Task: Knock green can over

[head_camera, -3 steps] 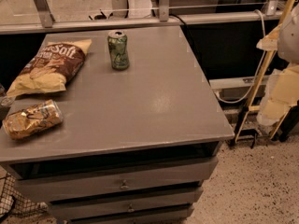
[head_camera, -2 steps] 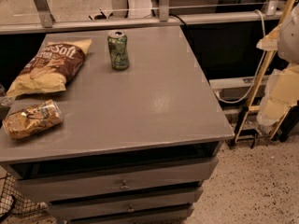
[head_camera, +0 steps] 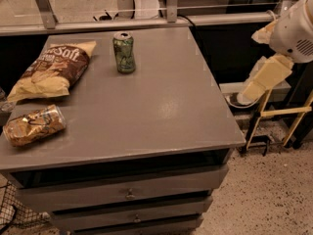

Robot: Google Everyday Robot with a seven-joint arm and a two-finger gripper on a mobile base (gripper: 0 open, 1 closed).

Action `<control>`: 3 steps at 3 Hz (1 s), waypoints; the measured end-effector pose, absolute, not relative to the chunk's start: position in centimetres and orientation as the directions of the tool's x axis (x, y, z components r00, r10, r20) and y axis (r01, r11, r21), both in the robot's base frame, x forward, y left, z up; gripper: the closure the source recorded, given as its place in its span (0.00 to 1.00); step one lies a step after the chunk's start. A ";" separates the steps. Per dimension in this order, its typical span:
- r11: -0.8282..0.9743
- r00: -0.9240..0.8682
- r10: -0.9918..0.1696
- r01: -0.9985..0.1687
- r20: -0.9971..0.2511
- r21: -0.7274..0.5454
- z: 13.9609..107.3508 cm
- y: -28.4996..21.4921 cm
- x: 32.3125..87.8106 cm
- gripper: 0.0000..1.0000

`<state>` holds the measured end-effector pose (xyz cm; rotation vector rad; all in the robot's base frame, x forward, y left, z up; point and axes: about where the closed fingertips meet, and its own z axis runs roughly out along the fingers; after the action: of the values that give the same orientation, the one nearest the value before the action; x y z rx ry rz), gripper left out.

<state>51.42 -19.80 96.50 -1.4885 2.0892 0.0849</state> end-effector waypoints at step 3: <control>0.499 -0.242 -0.623 -0.855 -0.744 -0.139 93.0 -14.1 61.7 0.00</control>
Offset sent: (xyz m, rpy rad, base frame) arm 0.1131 0.0547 -0.0393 0.4226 -0.0289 -0.0822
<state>61.71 -14.11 92.96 -1.2150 1.9682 0.3808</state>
